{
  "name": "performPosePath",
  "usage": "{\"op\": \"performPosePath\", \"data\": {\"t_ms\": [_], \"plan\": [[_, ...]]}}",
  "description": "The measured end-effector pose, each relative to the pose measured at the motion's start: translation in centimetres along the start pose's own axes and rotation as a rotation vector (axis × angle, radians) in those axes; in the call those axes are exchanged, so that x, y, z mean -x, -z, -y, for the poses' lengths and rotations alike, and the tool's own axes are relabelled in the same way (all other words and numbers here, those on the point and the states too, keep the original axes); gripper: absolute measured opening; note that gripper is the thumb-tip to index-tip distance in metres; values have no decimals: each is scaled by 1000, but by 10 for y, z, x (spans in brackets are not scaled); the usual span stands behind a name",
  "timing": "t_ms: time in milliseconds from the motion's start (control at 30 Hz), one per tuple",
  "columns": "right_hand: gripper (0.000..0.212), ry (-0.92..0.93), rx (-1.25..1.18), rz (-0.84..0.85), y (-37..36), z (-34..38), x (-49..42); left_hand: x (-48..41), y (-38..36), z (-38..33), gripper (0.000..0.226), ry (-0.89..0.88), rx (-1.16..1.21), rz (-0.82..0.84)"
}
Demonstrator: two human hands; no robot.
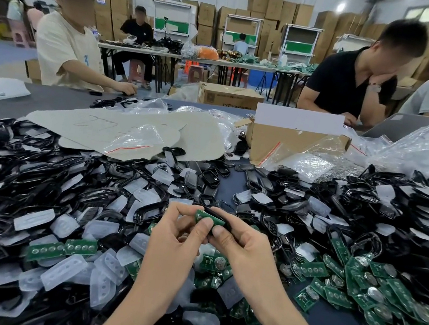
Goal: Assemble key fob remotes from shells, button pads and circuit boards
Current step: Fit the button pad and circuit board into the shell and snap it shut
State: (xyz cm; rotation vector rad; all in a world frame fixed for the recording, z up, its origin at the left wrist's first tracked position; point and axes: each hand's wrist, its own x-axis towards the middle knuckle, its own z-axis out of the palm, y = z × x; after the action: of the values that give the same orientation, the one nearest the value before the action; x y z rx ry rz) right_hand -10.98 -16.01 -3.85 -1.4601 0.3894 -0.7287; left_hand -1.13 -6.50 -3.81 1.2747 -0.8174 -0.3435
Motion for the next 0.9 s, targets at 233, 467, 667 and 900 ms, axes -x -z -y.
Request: {"op": "performPosePath", "data": {"t_ms": [233, 467, 667, 900], "plan": [[34, 2, 62, -3, 2, 5, 1, 2, -4, -3, 17, -127, -210, -158], [33, 12, 71, 33, 2, 7, 3, 3, -3, 0, 30, -23, -128, -163], [31, 24, 55, 53, 4, 9, 2, -2, 2, -1, 19, -14, -106, -89], [29, 75, -17, 41, 0, 17, 2, 1, -5, -9, 13, -65, -82, -73]]}}
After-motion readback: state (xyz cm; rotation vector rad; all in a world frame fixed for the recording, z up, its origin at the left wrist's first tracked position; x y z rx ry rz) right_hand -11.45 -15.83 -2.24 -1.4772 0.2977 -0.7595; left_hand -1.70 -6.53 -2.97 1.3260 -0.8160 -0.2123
